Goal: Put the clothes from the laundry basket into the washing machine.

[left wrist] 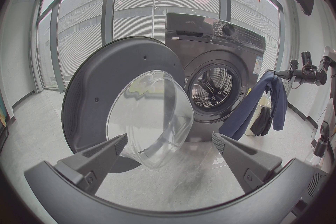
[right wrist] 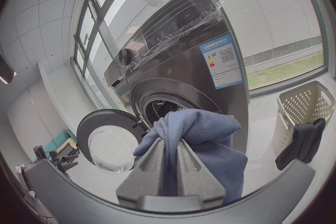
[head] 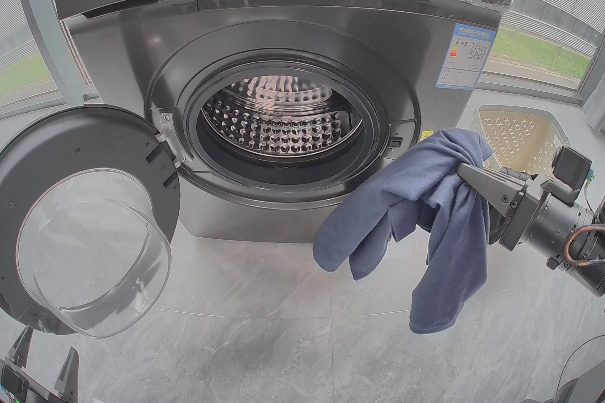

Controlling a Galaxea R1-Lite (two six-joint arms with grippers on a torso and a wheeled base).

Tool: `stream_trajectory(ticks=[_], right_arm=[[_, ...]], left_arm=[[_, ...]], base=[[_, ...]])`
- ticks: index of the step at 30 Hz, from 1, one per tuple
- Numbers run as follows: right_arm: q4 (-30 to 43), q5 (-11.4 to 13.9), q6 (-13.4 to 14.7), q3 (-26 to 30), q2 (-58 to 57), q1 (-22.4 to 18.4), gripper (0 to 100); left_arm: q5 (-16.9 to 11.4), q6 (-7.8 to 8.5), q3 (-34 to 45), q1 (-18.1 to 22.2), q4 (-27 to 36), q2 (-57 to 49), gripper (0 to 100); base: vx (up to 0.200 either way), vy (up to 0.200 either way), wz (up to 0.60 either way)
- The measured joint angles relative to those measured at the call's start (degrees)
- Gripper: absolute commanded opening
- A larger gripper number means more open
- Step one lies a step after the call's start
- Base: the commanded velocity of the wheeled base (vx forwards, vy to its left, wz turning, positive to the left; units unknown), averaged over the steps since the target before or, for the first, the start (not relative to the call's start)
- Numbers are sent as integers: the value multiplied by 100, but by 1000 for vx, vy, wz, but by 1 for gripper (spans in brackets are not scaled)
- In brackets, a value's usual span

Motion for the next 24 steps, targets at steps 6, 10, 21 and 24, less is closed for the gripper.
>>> stream_trajectory(ticks=[6, 10, 21, 24], right_arm=[[1, 1, -7, 46, 9, 0, 0], [0, 4, -7, 50, 10, 0, 0], [0, 4, -7, 52, 6, 0, 0], [-2, 4, -10, 52, 9, 0, 0]], left_arm=[[2, 0, 0, 2, 2, 0, 100], [0, 0, 0, -2, 2, 0, 100], [2, 0, 0, -2, 0, 0, 100], [0, 0, 0, 0, 0, 0, 100]], base=[[0, 133, 0], [0, 100, 0], [-73, 0, 0], [-200, 0, 0]])
